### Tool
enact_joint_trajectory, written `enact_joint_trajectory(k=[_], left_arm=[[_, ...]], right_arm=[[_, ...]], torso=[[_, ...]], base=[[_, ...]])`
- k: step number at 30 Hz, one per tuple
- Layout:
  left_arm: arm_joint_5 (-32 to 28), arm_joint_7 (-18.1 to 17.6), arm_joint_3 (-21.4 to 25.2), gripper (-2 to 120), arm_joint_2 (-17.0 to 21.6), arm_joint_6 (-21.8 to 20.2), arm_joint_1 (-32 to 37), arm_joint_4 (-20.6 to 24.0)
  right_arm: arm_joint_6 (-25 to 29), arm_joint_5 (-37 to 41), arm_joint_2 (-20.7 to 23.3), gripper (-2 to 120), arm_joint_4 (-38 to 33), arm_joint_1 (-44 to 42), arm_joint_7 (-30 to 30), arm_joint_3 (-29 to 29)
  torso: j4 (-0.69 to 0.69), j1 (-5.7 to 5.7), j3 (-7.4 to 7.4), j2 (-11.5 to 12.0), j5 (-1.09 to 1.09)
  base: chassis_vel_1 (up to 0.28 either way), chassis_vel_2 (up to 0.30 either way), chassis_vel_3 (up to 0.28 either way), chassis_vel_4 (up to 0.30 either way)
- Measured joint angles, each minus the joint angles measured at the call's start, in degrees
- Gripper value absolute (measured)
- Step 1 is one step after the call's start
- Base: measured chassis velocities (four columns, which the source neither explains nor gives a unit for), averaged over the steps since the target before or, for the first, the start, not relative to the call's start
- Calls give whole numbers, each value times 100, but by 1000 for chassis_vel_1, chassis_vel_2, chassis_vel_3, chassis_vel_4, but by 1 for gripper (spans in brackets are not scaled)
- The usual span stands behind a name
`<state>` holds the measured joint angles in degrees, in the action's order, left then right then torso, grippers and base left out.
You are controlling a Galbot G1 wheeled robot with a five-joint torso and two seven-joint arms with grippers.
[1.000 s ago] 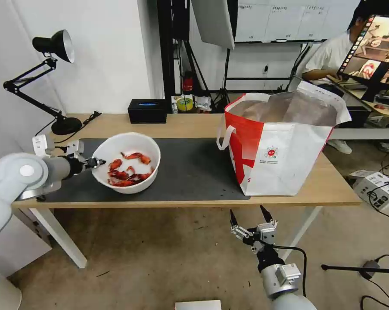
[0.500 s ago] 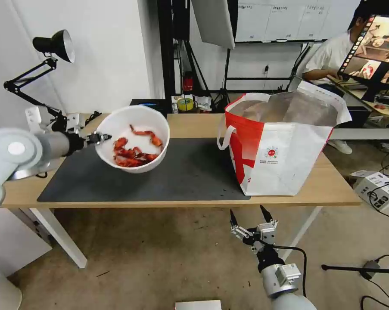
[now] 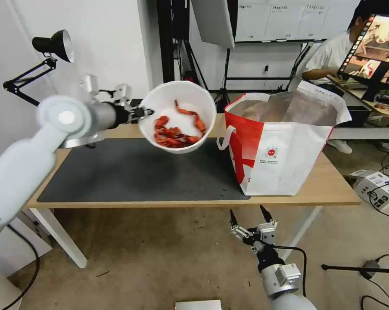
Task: Pick up the trash from the table and place it into the takeout bag.
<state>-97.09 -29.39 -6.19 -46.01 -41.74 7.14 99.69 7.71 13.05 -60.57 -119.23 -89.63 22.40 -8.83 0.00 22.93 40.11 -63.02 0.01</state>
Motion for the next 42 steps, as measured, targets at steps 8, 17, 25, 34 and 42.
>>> enact_joint_trajectory(k=[8,17,25,34,42], left_arm=[[-23,-126,-336,0,-686,92,-792,-470],[-24,-290,-606,0,-1321,99,-1398,-1034],[143,-365,-857,0,-2184,123,-1698,-1774],[288,-397,-953,0,-2954,245,-1766,-2512],[286,-467,-834,0,-3359,308,-1837,-2826]], right_arm=[[0,0,0,100,0,0,0,0],[0,0,0,100,0,0,0,0],[0,0,0,100,0,0,0,0],[0,0,0,100,0,0,0,0],[0,0,0,100,0,0,0,0]], torso=[[-1,0,0,0,1],[1,0,0,-1,0],[-1,-1,0,0,0],[0,-1,0,0,0],[0,-1,0,-1,0]], base=[[0,0,0,0],[0,0,0,0],[0,0,0,0],[0,0,0,0],[0,0,0,0]])
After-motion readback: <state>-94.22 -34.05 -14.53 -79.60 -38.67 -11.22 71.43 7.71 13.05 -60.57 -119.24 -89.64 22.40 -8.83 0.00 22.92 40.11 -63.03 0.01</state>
